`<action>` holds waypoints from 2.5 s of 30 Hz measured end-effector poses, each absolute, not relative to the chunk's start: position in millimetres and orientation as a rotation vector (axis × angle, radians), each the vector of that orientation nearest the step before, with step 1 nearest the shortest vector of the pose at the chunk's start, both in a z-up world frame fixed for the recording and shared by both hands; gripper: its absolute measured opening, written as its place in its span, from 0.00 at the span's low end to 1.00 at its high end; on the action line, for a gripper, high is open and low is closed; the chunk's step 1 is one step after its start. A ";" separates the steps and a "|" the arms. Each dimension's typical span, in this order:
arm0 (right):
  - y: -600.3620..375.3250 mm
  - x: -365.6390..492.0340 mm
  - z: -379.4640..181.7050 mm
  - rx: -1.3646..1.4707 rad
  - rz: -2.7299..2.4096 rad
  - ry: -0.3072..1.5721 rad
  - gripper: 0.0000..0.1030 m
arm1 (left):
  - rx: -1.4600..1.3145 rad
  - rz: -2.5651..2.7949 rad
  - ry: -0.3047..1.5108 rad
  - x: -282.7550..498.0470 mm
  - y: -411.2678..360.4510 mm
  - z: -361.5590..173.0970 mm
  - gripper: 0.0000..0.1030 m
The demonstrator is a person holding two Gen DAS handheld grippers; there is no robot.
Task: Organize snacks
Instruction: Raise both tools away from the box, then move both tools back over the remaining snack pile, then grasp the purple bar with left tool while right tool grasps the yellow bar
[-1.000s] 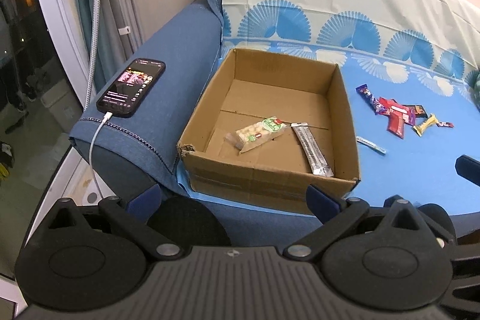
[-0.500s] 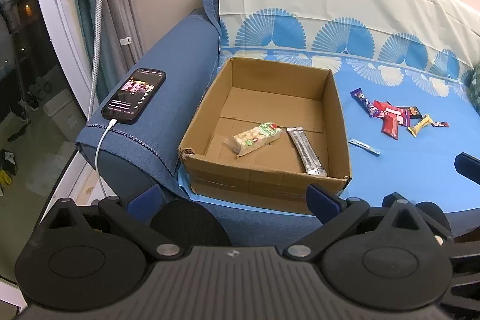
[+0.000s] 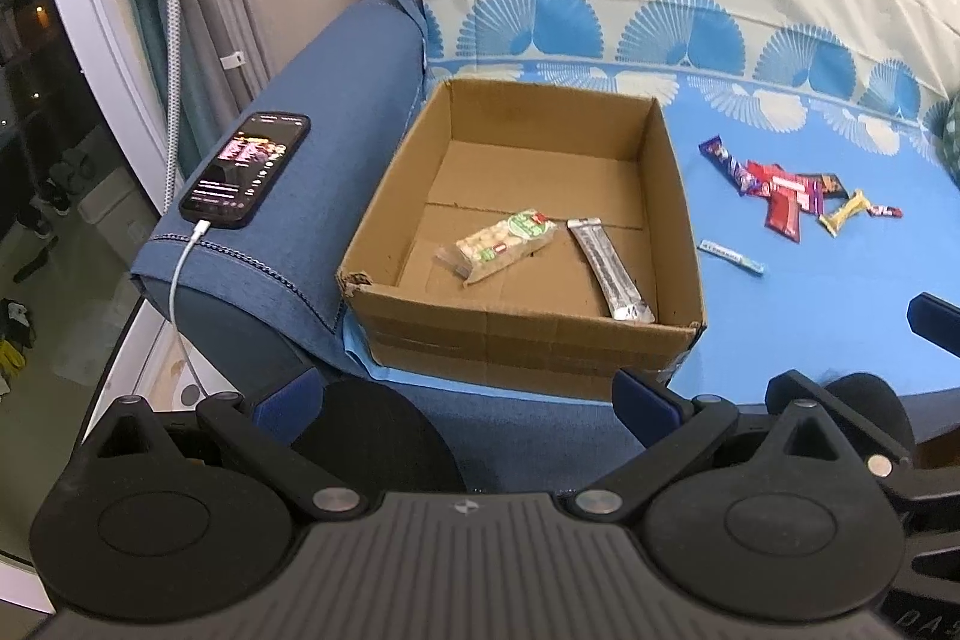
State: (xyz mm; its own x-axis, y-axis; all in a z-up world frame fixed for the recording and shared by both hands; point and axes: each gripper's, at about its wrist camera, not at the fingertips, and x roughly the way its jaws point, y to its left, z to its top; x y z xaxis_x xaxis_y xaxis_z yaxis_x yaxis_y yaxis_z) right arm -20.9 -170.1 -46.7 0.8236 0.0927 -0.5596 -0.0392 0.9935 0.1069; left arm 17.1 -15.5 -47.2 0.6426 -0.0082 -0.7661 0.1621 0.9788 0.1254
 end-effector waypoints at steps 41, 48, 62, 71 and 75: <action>-496.9 115.0 -187.6 0.507 -0.480 0.727 0.99 | 0.238 -0.319 1.092 309.5 -351.2 -170.0 1.00; -569.9 188.1 -250.2 0.587 -0.582 0.777 0.99 | 0.149 -0.269 1.167 391.1 -393.3 -232.1 1.00; -580.7 254.4 -329.5 0.287 -0.655 0.871 1.00 | 0.136 -0.192 1.221 450.1 -406.3 -309.1 1.00; -577.6 249.9 -320.4 0.257 -0.640 0.839 0.47 | 0.136 -0.214 1.171 437.1 -405.1 -289.1 0.37; -568.4 241.4 -314.8 0.236 -0.581 0.856 0.21 | 0.142 -0.249 1.206 419.4 -400.8 -284.0 0.31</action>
